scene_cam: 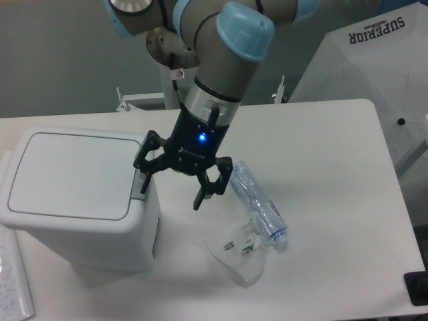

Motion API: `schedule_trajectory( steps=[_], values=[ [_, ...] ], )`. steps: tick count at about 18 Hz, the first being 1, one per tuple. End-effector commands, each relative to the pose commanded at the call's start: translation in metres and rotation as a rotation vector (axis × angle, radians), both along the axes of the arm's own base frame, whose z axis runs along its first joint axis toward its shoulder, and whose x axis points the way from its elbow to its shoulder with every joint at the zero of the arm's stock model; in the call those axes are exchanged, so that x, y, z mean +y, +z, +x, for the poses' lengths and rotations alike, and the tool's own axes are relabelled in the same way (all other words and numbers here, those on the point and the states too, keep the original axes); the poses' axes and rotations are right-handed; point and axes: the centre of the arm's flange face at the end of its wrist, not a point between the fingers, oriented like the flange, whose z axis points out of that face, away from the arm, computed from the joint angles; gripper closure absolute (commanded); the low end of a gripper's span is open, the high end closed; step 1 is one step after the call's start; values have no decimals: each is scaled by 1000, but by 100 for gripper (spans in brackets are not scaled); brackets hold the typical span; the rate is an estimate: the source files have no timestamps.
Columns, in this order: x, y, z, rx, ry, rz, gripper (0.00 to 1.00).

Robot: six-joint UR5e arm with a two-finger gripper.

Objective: Open the trash can
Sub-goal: 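Lower the gripper finger onto the lid's hinge-side edge and press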

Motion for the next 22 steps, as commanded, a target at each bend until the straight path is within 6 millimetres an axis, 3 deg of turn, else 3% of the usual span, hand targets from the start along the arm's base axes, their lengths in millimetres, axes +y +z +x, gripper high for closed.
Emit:
schedule_trajectory(
  steps=[22],
  values=[
    [-5,-10,4,5,3,-22,0]
  ],
)
